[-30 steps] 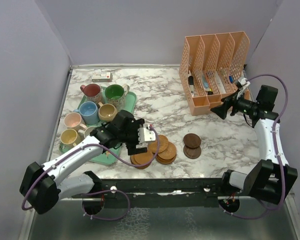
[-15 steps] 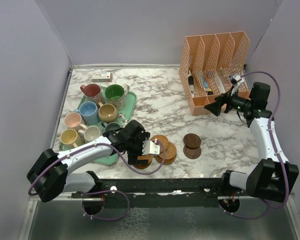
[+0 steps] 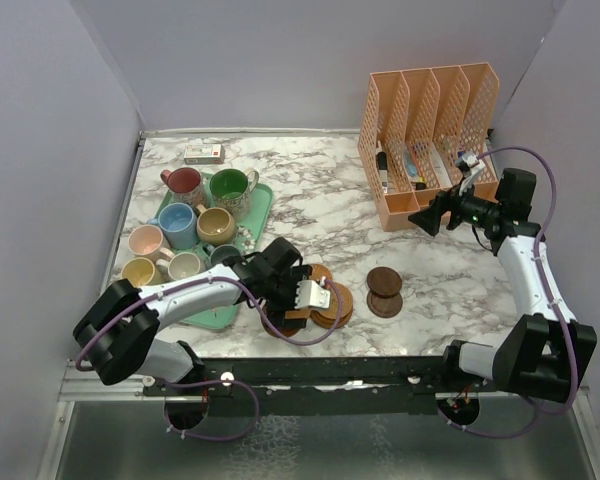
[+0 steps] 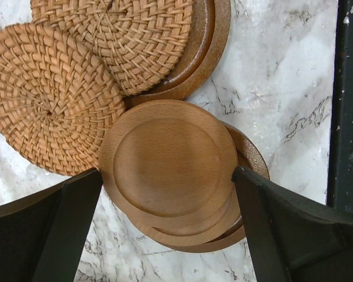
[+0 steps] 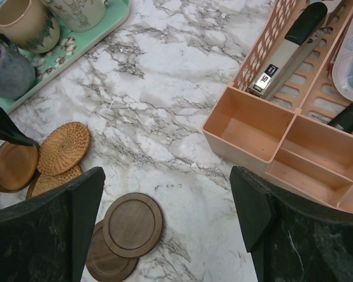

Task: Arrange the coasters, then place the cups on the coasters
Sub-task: Move the coaster to the center of the board.

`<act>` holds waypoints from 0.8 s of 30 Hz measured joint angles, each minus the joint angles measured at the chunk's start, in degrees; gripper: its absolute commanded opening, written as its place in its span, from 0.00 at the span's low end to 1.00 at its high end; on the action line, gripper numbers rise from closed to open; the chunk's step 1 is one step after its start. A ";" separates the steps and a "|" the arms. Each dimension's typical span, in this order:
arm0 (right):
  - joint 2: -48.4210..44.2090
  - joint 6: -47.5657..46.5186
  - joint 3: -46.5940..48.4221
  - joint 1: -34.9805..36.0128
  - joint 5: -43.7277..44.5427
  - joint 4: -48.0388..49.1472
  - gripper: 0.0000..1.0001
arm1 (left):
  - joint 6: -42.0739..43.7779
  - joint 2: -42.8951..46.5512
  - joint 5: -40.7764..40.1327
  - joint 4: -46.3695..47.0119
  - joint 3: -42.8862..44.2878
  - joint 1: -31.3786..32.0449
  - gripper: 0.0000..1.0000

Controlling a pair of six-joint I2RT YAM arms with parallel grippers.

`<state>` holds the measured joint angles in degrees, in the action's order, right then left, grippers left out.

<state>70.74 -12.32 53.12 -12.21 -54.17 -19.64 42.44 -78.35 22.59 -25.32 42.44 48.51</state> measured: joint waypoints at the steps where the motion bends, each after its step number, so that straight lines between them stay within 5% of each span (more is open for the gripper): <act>1: 0.02 -0.02 0.00 0.00 0.15 -0.04 0.89 | -0.07 -0.24 0.15 0.20 0.13 0.00 0.99; 24: 1.38 -1.60 -0.04 0.00 3.98 -0.28 0.89 | -4.74 -1.57 0.70 2.23 1.07 -8.41 0.88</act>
<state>72.12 -13.91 53.08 -12.21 -50.19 -19.92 37.69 -79.92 23.29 -23.09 43.51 40.10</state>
